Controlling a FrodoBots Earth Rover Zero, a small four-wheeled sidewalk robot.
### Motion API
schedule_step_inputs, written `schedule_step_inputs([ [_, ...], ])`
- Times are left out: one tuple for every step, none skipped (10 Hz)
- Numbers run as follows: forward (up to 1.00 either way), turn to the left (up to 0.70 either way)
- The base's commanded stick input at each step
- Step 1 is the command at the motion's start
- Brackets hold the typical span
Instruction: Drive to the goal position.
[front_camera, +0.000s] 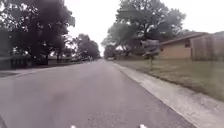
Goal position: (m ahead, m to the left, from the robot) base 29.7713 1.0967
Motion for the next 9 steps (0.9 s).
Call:
schedule_step_inputs([
  [1.0, 0.0],
  [1.0, 0.0],
  [1.0, 0.0],
  [1.0, 0.0],
  [1.0, 0.0],
  [1.0, 0.0],
  [1.0, 0.0],
  [1.0, 0.0],
  [1.0, 0.0],
])
